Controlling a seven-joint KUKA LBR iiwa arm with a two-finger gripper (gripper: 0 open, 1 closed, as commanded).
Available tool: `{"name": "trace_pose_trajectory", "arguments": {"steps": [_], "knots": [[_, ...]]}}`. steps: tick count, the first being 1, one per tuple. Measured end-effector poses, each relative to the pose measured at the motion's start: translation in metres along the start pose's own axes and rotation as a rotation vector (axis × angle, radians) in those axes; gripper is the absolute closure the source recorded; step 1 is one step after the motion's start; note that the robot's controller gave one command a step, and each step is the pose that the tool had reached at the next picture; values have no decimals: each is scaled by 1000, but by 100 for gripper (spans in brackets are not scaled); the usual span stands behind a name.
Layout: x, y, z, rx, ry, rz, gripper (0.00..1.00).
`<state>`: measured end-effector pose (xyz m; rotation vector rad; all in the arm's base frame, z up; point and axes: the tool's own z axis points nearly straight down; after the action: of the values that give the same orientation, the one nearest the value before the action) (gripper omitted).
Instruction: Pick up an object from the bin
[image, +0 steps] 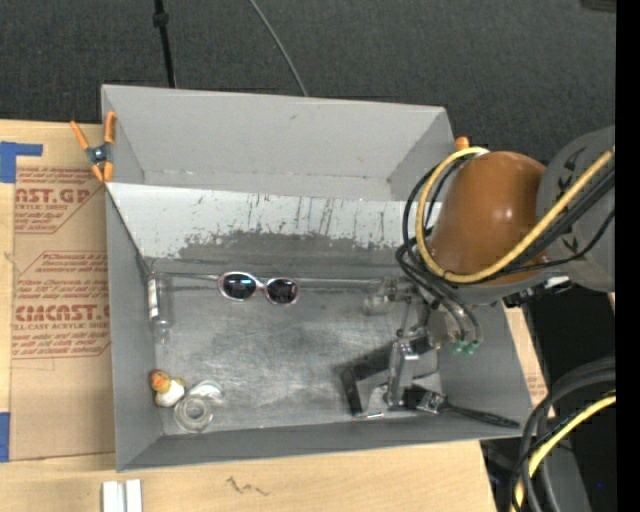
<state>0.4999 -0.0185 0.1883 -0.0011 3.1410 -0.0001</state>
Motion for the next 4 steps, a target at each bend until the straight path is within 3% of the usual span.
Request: {"name": "trace_pose_trajectory", "arguments": {"steps": [1,2,3,4], "knots": [[-6,-46,70,1,-6,-54,0],[-10,-67,78,-1,3,-165,0],[0,-68,67,-1,1,-9,0],[-1,-70,115,1,-6,-46,0]]}}
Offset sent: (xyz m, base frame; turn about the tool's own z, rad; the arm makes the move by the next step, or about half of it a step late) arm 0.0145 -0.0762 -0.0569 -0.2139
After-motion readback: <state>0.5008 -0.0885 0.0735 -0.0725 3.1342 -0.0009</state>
